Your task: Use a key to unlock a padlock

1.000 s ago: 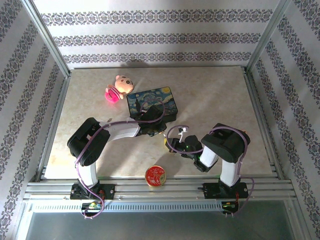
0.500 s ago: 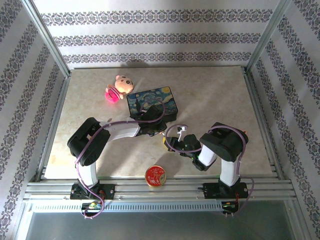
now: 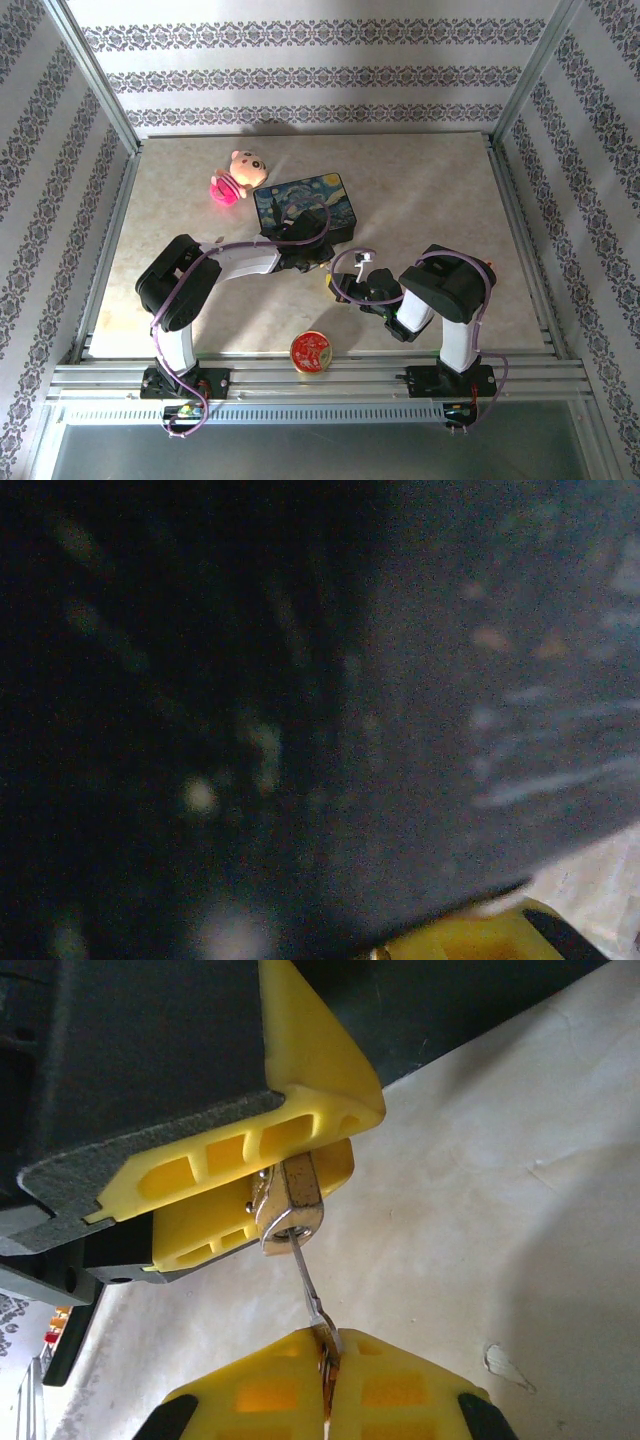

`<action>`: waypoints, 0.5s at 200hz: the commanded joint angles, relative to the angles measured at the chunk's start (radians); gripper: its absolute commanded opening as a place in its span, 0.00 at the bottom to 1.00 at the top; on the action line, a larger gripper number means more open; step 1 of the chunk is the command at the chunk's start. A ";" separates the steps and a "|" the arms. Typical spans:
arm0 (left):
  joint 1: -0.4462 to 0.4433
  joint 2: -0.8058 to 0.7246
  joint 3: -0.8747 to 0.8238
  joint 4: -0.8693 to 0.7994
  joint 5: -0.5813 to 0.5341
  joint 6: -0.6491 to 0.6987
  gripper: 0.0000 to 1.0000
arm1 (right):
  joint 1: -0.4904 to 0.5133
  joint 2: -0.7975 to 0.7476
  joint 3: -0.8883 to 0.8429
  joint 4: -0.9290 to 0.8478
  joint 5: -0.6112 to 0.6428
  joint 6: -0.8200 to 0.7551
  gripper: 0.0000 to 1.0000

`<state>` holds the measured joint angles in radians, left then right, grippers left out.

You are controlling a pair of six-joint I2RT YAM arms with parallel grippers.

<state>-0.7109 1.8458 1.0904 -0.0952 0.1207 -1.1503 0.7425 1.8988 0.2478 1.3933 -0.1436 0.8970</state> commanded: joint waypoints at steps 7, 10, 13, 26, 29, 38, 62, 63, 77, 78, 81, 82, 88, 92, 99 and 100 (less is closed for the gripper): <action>0.011 0.004 -0.003 0.078 0.023 -0.012 0.30 | 0.004 0.052 0.011 -0.009 0.009 0.028 0.00; 0.011 0.003 -0.004 0.078 0.025 -0.012 0.30 | 0.003 0.053 0.011 -0.009 0.009 0.029 0.00; 0.011 0.004 -0.003 0.078 0.025 -0.012 0.30 | 0.002 0.055 0.012 -0.008 0.007 0.030 0.00; 0.011 0.003 -0.003 0.078 0.027 -0.010 0.30 | -0.001 0.058 0.013 -0.008 0.005 0.033 0.00; 0.011 0.003 -0.003 0.077 0.027 -0.009 0.30 | -0.001 0.060 0.014 -0.008 0.003 0.034 0.00; 0.012 0.001 -0.003 0.078 0.027 -0.008 0.30 | -0.003 0.062 0.017 -0.008 0.000 0.037 0.00; 0.011 0.001 -0.006 0.087 0.035 0.000 0.30 | -0.011 0.053 0.021 -0.008 -0.013 0.049 0.00; 0.011 0.002 -0.006 0.088 0.036 0.001 0.30 | -0.011 0.053 0.021 -0.008 -0.013 0.049 0.00; 0.011 0.001 -0.011 0.096 0.043 0.004 0.30 | -0.019 0.044 0.020 -0.008 -0.023 0.058 0.00; 0.011 0.000 -0.011 0.096 0.044 0.004 0.30 | -0.021 0.044 0.019 -0.008 -0.024 0.059 0.00; 0.011 0.000 -0.013 0.098 0.047 0.006 0.30 | -0.024 0.043 0.019 -0.008 -0.027 0.061 0.00; 0.011 0.000 -0.013 0.098 0.047 0.006 0.30 | -0.025 0.042 0.018 -0.008 -0.028 0.062 0.00; 0.011 0.000 -0.015 0.103 0.049 0.007 0.30 | -0.032 0.039 0.017 -0.008 -0.036 0.068 0.00; 0.012 -0.001 -0.017 0.105 0.051 0.009 0.30 | -0.036 0.038 0.016 -0.008 -0.041 0.073 0.00; 0.011 -0.003 -0.020 0.107 0.053 0.012 0.30 | -0.046 0.036 0.017 -0.008 -0.052 0.081 0.00; 0.011 -0.002 -0.020 0.107 0.053 0.012 0.30 | -0.047 0.035 0.017 -0.008 -0.055 0.082 0.00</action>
<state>-0.7048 1.8469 1.0843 -0.0689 0.1352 -1.1496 0.7212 1.9141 0.2485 1.4250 -0.1600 0.9489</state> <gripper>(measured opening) 0.298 0.042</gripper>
